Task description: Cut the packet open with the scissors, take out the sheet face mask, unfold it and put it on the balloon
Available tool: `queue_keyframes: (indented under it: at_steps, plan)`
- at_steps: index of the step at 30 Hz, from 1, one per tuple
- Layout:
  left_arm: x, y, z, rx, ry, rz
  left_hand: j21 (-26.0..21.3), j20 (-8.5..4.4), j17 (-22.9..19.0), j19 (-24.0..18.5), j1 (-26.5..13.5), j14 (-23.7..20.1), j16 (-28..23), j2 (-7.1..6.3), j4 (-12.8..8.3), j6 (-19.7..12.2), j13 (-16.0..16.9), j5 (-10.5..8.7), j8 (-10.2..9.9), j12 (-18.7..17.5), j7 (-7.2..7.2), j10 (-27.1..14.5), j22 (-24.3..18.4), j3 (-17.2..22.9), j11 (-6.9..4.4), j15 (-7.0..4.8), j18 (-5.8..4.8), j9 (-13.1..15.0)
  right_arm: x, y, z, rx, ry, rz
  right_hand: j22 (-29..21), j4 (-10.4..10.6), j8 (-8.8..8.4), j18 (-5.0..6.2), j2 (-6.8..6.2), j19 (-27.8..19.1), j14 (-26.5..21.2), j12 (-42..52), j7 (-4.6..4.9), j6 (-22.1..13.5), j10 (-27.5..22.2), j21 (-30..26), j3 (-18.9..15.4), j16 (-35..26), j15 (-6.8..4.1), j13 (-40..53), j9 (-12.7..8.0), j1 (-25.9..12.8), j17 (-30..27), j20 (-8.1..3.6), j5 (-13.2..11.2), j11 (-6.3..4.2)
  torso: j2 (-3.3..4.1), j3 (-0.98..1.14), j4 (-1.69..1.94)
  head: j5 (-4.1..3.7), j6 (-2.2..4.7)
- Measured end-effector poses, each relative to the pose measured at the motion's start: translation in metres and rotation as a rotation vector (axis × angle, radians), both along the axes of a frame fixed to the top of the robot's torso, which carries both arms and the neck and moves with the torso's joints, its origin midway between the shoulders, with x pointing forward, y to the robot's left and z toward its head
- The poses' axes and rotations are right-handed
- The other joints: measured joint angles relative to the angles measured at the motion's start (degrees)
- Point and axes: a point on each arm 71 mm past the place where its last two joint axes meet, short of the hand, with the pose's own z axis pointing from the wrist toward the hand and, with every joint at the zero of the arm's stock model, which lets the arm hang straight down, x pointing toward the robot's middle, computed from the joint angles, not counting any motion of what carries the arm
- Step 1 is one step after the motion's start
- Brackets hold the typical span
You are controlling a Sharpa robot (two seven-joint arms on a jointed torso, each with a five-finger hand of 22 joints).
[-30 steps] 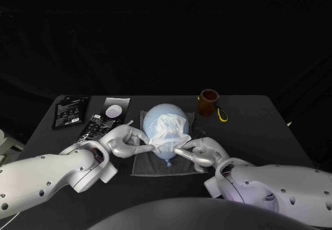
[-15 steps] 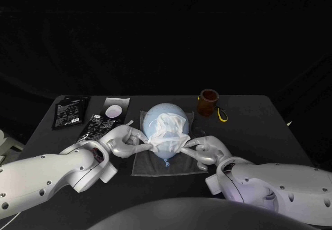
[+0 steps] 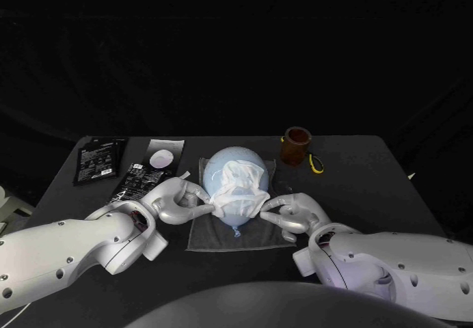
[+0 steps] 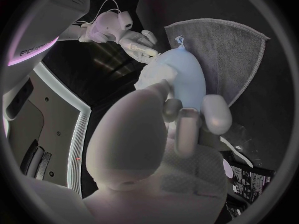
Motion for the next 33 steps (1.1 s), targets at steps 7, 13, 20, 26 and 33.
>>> queue_keyframes:
  at_steps: [7, 13, 20, 26, 33]
  plan:
    - [0.0, 0.0, 0.0, -0.006, 0.002, 0.003, 0.41, -0.09, 0.0, 0.09, -5.56, 0.0, 0.0, -2.37, -5.01, -0.71, 1.21, 0.27, 2.16, 0.0, 0.11, 0.51, 0.52, 8.75, 0.12, 0.0, -0.01, 0.0, 0.0, -0.002, 0.001, -0.001, -0.006, -0.003, -0.03, -1.08, 0.51, -0.01, -0.34, -0.02, -0.01, -0.03, 0.14, -0.14, 0.0, -0.11, 1.56, 0.11, 0.01, 0.01, 0.29, -1.95, -0.03, -0.02, -0.01, 0.0, 0.0, 0.0, 0.0, 0.03, 0.0]
    - [0.0, 0.0, 0.0, -0.012, 0.005, 0.005, 0.42, -0.09, 0.0, 0.08, -7.04, 0.0, 0.01, -2.51, -6.17, -0.9, 1.45, 0.27, 2.63, -0.01, 0.1, 1.06, 0.59, 10.26, -0.21, -0.01, -0.01, 0.01, -0.001, -0.003, 0.001, 0.005, -0.007, 0.013, -0.02, -0.78, -2.94, -0.01, -4.74, -1.9, 0.08, -0.09, 2.66, -5.67, -0.36, -3.69, -2.86, 0.11, 1.83, -0.01, -0.91, -9.07, -0.02, 1.27, 4.97, 2.2, -0.02, 0.0, 0.0, -0.08, 0.0]
    - [0.0, 0.0, 0.0, -0.015, 0.007, 0.007, 0.42, -0.09, 0.0, 0.08, -7.63, 0.0, 0.01, -2.68, -6.86, -0.93, 1.61, 0.27, 2.63, -0.02, 0.09, 1.24, 0.61, 10.97, -0.38, 0.0, -0.02, 0.02, -0.002, 0.0, 0.002, 0.014, -0.013, 0.063, 0.01, -0.58, -5.1, 0.9, -8.2, -2.99, 0.07, 0.08, 3.98, -7.58, -0.19, -4.97, -7.96, 0.07, 2.82, -0.06, -2.0, -11.14, -0.01, 2.37, 6.68, 3.16, -0.02, 0.0, -0.02, -0.18, 0.0]
    - [0.0, 0.001, 0.0, -0.017, 0.009, 0.008, 0.42, -0.08, 0.0, 0.08, -7.85, 0.0, 0.0, -2.9, -7.2, -0.99, 1.61, 0.26, 2.63, -0.03, 0.02, 1.35, 0.61, 11.3, -0.49, 0.01, -0.02, 0.03, -0.002, 0.003, 0.003, 0.019, -0.019, 0.096, 0.02, -0.24, -5.43, 0.91, -8.41, -3.2, 0.07, 0.08, 3.99, -7.59, -0.39, -4.97, -10.15, 0.06, 2.83, -0.05, -2.12, -11.35, 0.02, 2.57, 5.44, 3.38, 0.0, -0.01, -0.01, -0.34, 0.0]
    - [0.0, 0.001, 0.0, -0.019, 0.01, 0.008, 0.42, -0.08, 0.0, 0.07, -8.7, 0.01, 0.0, -2.83, -7.67, -1.05, 1.73, 0.17, 2.95, -0.03, -0.02, 1.34, 0.77, 12.07, -0.49, 0.02, -0.05, 0.07, -0.001, 0.008, 0.002, 0.023, -0.023, 0.113, 0.02, 0.12, -5.43, 0.9, -8.4, -3.2, 0.07, 0.07, 3.99, -7.59, -0.39, -4.97, -11.08, 0.0, 2.83, -0.02, -2.12, -11.35, 0.02, 2.58, 4.88, 3.37, 0.0, -0.03, 0.02, -0.41, 0.0]
